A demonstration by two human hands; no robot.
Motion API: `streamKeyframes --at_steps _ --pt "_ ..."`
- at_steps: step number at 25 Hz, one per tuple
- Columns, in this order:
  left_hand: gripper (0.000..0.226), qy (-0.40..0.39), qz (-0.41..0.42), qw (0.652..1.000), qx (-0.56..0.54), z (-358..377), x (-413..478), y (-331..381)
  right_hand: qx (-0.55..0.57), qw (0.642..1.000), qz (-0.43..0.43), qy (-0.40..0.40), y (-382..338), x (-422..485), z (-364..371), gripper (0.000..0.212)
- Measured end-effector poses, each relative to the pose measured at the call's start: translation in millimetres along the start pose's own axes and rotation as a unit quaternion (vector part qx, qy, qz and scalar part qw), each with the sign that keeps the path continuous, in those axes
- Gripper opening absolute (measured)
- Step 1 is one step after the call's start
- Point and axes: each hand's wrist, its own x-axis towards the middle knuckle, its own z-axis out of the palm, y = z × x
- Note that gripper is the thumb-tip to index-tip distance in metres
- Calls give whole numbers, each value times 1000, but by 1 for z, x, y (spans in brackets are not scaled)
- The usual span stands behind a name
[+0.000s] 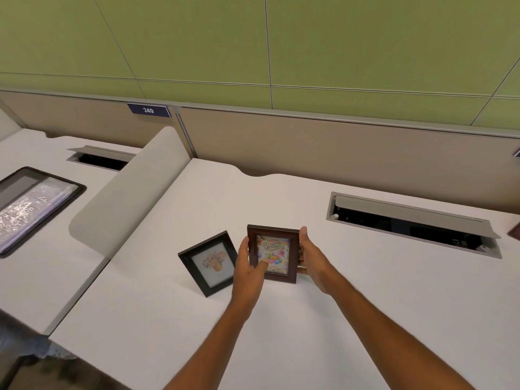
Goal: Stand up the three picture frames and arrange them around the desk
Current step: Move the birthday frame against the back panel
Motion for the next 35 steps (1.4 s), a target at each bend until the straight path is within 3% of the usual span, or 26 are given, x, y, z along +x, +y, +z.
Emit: streamKeyframes --at_steps 9,20,35 --pt "70 -26 31 999 -2 9 27 3 39 998 -16 39 -7 22 -15 82" --pt "50 -102 100 990 -14 73 132 85 57 989 -73 115 -106 85 -68 85" --pt "47 -109 49 992 -44 148 262 106 53 986 -60 144 -166 196 -131 87"
